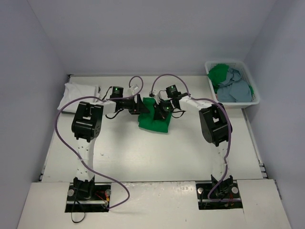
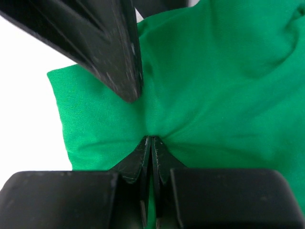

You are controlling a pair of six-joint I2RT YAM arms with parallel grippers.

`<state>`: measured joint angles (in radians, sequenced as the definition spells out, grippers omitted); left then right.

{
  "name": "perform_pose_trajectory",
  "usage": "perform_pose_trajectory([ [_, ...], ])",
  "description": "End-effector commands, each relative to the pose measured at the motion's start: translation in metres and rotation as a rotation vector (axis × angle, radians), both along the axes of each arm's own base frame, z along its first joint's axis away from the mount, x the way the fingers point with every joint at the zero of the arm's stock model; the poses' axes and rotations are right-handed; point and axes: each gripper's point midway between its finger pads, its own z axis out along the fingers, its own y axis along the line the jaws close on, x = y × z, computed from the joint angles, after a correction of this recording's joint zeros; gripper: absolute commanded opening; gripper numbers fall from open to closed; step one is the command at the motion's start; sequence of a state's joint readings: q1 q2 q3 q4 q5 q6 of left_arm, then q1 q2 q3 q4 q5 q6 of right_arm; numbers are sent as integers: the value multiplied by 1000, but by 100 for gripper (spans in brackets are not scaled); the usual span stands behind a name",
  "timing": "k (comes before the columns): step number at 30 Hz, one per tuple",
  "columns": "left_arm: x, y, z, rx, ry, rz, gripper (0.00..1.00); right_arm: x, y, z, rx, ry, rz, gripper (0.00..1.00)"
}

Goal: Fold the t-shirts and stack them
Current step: Pick up the square-folded T-shirt from the center of the board, then place the square-folded T-shirt at the corner of the board.

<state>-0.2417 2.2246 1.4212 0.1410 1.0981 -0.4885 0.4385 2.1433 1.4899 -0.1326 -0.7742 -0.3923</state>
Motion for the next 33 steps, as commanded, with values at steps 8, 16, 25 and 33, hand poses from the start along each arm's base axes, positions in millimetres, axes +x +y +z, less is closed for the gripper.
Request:
perform_pose_trajectory([
  [8,-34,-46,-52,116,95,-46,48,-10,-3,6,-2,15,21,0],
  [16,-34,-47,-50,117,80,-49,0,-9,-8,7,1,15,16,0],
  [25,12,3,-8,140,-19,66,0,1,-34,50,29,-54,-24,5],
  [33,32,63,34,213,-124,154,0,20,-88,101,71,-147,-121,6],
])
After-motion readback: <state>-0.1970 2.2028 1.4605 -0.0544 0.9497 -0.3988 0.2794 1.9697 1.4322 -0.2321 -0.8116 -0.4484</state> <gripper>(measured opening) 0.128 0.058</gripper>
